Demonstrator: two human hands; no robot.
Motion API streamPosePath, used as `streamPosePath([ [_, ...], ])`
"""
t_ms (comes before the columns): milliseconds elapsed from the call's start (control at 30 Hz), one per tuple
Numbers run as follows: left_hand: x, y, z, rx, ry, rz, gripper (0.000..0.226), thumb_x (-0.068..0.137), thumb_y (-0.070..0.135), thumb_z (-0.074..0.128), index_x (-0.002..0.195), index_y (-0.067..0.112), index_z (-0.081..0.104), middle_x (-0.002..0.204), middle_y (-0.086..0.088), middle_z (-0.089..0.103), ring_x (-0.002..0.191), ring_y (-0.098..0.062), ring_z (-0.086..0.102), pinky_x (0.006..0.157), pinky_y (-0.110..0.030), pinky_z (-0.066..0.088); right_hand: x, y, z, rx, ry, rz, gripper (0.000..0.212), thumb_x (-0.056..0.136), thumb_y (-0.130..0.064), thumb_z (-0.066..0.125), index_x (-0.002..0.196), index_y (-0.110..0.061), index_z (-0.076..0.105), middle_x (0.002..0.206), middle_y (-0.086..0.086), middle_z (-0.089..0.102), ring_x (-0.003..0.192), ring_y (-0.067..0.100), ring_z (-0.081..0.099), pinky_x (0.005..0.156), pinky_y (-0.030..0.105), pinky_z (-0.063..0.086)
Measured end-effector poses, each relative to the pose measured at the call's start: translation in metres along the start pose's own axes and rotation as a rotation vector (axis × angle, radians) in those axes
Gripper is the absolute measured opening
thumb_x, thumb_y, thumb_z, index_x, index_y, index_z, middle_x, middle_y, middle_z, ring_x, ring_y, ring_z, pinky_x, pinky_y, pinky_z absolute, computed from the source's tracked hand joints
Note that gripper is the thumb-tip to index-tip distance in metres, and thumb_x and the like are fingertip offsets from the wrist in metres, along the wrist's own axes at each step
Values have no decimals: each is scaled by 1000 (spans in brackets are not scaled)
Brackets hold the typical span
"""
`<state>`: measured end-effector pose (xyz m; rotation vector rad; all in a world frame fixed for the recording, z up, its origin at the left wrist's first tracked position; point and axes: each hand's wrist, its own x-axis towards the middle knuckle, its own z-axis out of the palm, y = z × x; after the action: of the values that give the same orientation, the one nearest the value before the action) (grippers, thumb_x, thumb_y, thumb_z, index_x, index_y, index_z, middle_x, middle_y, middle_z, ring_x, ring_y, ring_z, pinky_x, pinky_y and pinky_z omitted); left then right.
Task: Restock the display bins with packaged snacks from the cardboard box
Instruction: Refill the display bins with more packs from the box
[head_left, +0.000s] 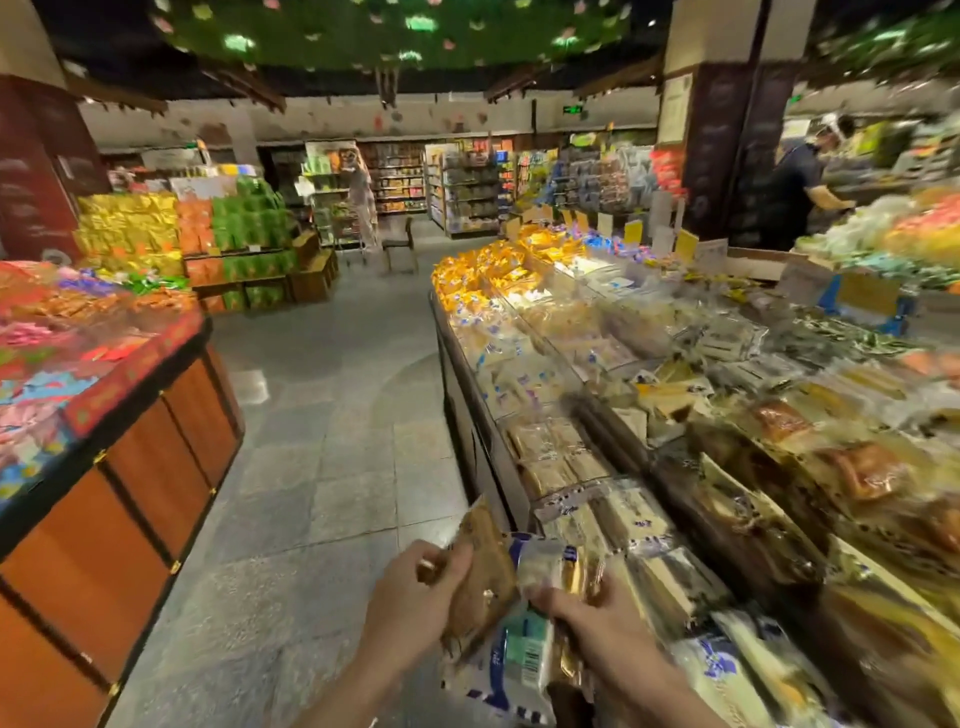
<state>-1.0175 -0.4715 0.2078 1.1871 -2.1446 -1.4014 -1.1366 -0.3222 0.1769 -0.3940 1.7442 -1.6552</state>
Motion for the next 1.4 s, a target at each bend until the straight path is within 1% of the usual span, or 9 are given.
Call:
streamPosePath([
  [133, 76, 3, 9, -134, -315, -96, 56, 77, 76, 40, 100, 27, 53, 89, 9, 58, 79, -6, 56, 69, -27, 47, 69, 8, 9, -16, 121, 16, 76, 57, -33, 96, 116, -10, 55, 97, 9, 75, 88, 25, 73, 82, 40, 60],
  [233, 142, 13, 4, -295, -541, -211, 60, 72, 73, 61, 106, 23, 60, 101, -3, 71, 97, -21, 66, 96, -43, 49, 111, -3, 18, -3, 233, 17, 73, 58, -28, 97, 118, -12, 57, 94, 5, 77, 85, 22, 74, 84, 43, 59],
  [367, 221, 23, 2, -612, -727, -401, 26, 77, 31, 72, 88, 9, 81, 114, -22, 71, 95, -32, 72, 91, -46, 50, 154, -19, 10, 51, 324, 25, 77, 60, -29, 91, 122, -5, 52, 101, 14, 75, 83, 26, 75, 66, 38, 59],
  [467, 268, 24, 7, -716, -842, -496, 36, 86, 26, 69, 110, 1, 75, 124, -27, 65, 105, -36, 67, 95, -48, 46, 181, -24, 3, 125, 400, 67, 71, 61, -27, 87, 117, -4, 52, 100, 19, 75, 86, 35, 75, 80, 56, 59],
  [567, 315, 22, 21, -709, -865, -540, 53, 77, 29, 69, 122, 2, 65, 128, -27, 62, 112, -38, 61, 97, -50, 45, 207, -18, -1, 197, 450, 114, 67, 63, -27, 85, 114, -6, 47, 98, 21, 75, 88, 40, 74, 81, 57, 58],
  [867, 419, 27, 93, -460, -960, -663, 42, 82, 30, 68, 104, -5, 72, 116, -27, 68, 97, -38, 71, 86, -46, 51, 298, 15, -24, 355, 571, 276, 41, 84, -13, 75, 114, -1, 50, 80, 21, 72, 49, 20, 65, 39, 27, 48],
  [1067, 489, 56, 124, -268, -1039, -648, 46, 82, 33, 68, 109, -4, 64, 110, -29, 69, 105, -40, 66, 102, -53, 47, 366, 2, -37, 425, 603, 292, 51, 74, -20, 78, 114, 2, 54, 94, 25, 71, 64, 26, 66, 45, 30, 51],
  [1233, 543, 81, 133, -290, -1026, -592, 38, 83, 32, 65, 109, 4, 68, 100, -20, 74, 82, -31, 73, 81, -45, 52, 410, -16, -43, 476, 642, 276, 34, 86, -14, 73, 112, -1, 55, 93, 22, 73, 69, 30, 70, 48, 32, 54],
  [1400, 592, 71, 171, -232, -1152, -654, 49, 95, 43, 59, 123, 4, 68, 126, -23, 66, 114, -37, 66, 105, -51, 44, 419, -3, -32, 507, 799, 369, 41, 86, -18, 76, 114, -2, 51, 104, 30, 70, 79, 37, 69, 52, 36, 57],
])
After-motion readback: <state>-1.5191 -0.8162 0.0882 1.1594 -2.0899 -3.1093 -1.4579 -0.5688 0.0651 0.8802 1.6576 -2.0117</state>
